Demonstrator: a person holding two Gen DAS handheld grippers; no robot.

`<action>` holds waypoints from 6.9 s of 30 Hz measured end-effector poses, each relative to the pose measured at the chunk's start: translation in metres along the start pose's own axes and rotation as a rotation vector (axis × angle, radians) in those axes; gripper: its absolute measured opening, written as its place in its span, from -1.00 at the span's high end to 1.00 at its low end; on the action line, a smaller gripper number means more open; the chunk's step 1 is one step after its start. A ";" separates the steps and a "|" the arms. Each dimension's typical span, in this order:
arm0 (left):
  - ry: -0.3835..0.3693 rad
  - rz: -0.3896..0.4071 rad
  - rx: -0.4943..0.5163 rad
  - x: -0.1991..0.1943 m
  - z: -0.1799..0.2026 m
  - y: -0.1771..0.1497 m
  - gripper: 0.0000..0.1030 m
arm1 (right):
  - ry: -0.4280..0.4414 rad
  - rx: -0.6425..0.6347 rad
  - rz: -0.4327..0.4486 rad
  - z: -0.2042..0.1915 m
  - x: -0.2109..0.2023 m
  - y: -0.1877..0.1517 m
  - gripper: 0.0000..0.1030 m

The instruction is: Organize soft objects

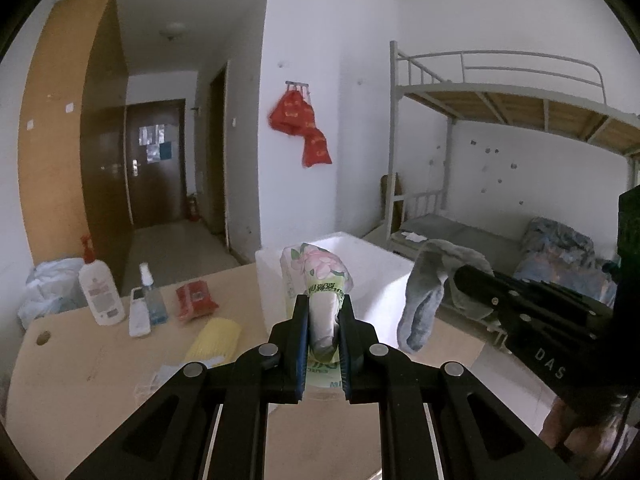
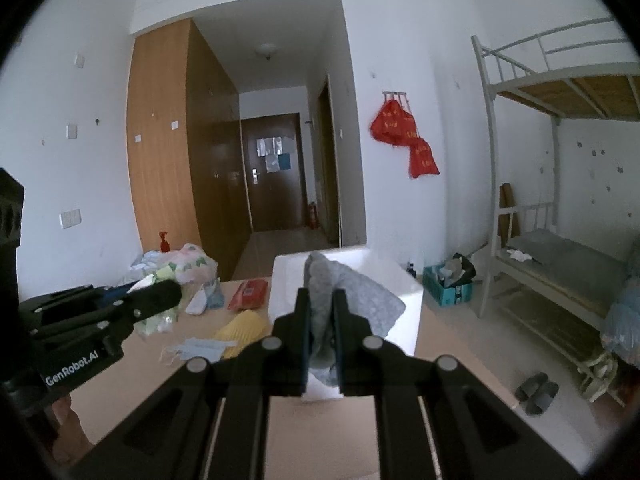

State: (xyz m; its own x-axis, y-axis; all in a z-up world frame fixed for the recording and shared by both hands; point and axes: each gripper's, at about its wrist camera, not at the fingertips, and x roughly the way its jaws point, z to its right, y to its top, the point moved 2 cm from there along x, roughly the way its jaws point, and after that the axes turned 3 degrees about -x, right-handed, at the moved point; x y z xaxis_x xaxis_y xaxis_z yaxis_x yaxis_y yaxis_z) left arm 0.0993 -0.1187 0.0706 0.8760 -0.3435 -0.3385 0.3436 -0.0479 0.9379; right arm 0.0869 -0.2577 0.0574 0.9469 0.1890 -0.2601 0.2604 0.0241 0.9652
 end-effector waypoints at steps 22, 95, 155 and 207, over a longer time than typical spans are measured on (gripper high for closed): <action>-0.061 -0.043 -0.016 0.072 0.004 0.058 0.73 | -0.006 -0.008 0.034 0.026 0.041 0.045 0.75; 0.266 -0.046 -0.143 0.101 -0.096 0.062 -0.93 | 0.065 0.014 -0.083 0.025 0.126 0.040 0.73; 0.519 0.092 -0.196 -0.092 -0.159 -0.005 -0.99 | 0.251 -0.111 0.024 -0.116 0.052 0.019 -1.00; 0.423 -0.100 -0.302 -0.003 -0.195 -0.101 -0.99 | 0.363 -0.163 -0.252 -0.122 0.104 -0.095 -1.00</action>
State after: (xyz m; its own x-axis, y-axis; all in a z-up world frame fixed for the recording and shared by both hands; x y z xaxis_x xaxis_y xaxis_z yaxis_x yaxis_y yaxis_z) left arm 0.1277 0.0701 -0.0375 0.8728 0.0600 -0.4845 0.4597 0.2329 0.8570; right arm 0.1376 -0.1211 -0.0577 0.7231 0.4882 -0.4887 0.4129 0.2617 0.8724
